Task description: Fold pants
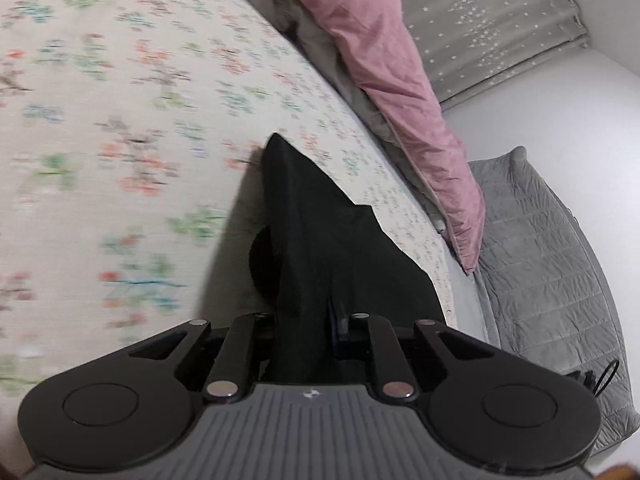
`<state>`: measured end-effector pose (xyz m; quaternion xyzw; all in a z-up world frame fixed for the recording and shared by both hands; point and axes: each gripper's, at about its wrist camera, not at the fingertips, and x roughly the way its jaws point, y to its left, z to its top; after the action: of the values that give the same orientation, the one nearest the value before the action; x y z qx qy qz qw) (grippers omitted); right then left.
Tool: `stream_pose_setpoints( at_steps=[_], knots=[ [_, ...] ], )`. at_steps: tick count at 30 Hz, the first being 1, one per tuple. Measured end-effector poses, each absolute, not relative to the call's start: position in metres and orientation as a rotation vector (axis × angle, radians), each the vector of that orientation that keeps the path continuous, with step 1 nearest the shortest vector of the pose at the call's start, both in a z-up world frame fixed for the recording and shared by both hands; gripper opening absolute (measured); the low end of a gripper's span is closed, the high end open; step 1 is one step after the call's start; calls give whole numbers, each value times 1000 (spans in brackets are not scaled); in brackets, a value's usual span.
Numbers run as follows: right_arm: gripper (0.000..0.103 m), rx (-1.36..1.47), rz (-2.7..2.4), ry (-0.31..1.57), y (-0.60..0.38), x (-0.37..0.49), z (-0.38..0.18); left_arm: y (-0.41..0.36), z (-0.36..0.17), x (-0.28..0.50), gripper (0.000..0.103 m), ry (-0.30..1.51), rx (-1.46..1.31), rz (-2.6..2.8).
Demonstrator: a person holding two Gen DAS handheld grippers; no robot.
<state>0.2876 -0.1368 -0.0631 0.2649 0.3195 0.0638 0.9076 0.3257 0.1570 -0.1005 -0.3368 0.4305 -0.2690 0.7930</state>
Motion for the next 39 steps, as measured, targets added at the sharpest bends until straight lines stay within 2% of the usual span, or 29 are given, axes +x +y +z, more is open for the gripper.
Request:
stream_pose_setpoints(
  at_steps=[5,6,9,10,14,17,24,28,31,35,38,39],
  knots=[
    [14,544,84,604,-164,303,-63,130,-103,333,27,897,-690,-569],
    [16,546,76,605,-168,306,-65,128,-102,333,33,898,-664,-545],
    [25,567,50,633,-174,310,-76,124,-96,331,57,862,-537,-468],
    [26,551,34,639,-175,308,-78,124,-92,329,59,836,-487,-451],
    [37,481,-10,614,-176,293,-69,125,-74,316,60,742,-369,-408],
    [51,468,8,580,-168,279,-57,128,-57,303,60,674,-307,-419],
    [55,232,44,619,-110,250,-51,111,-45,250,61,592,0,-544],
    [55,65,-1,717,-84,240,-66,98,-66,229,61,697,166,-563],
    [63,-40,-15,763,-74,224,-75,95,-87,220,61,802,239,-495],
    [64,-19,-19,839,-76,203,-72,101,-82,202,62,814,235,-468],
    [65,-24,-27,855,-77,185,-62,105,-73,187,72,826,227,-452],
    [68,-19,-31,849,-77,178,-59,106,-70,181,77,827,219,-447]
  ],
)
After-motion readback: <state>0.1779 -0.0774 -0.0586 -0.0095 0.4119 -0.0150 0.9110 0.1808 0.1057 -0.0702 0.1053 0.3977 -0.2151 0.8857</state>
